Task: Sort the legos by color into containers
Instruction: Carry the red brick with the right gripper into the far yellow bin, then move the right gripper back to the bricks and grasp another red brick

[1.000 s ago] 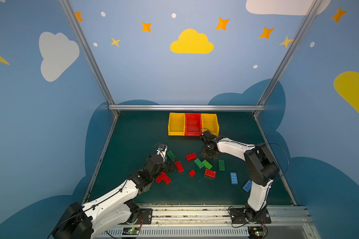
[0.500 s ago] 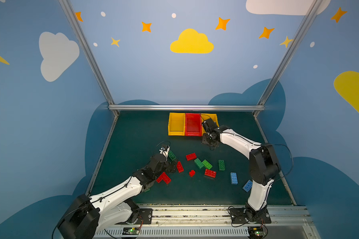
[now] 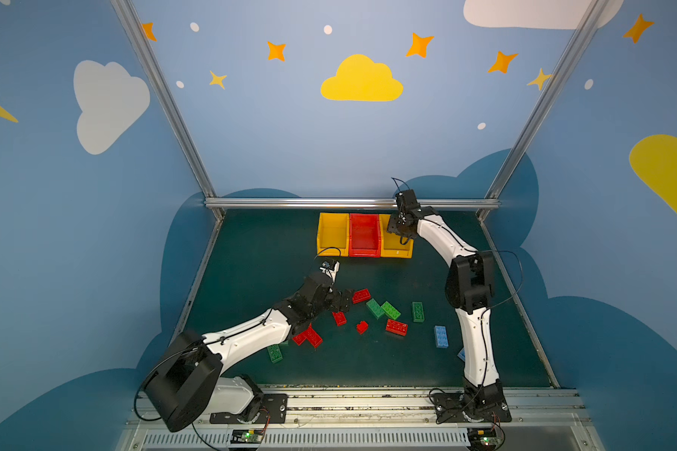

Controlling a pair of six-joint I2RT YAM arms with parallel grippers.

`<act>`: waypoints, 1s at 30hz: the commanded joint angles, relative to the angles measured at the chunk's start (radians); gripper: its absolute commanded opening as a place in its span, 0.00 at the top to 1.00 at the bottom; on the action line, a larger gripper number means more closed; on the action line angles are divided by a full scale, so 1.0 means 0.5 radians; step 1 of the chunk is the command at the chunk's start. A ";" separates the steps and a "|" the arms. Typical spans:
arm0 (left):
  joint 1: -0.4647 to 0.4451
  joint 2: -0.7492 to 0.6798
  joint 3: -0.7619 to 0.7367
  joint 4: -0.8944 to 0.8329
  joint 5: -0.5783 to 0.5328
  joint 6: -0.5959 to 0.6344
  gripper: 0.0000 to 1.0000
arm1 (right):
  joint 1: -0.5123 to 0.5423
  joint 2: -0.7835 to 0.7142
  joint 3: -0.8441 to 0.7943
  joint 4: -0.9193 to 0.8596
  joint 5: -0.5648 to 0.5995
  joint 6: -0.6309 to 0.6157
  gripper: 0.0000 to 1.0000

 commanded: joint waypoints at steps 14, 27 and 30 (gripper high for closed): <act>-0.108 0.036 0.112 -0.161 -0.105 0.038 0.00 | -0.098 0.028 0.216 0.007 -0.312 -0.103 0.15; -0.251 -0.907 -0.423 -0.341 -0.256 -0.292 0.00 | 0.298 -0.951 -1.115 0.140 -0.439 -0.198 0.12; -0.295 -1.154 -0.509 -0.508 -0.333 -0.349 0.00 | 0.415 -1.082 -1.425 0.189 -0.577 -0.211 0.11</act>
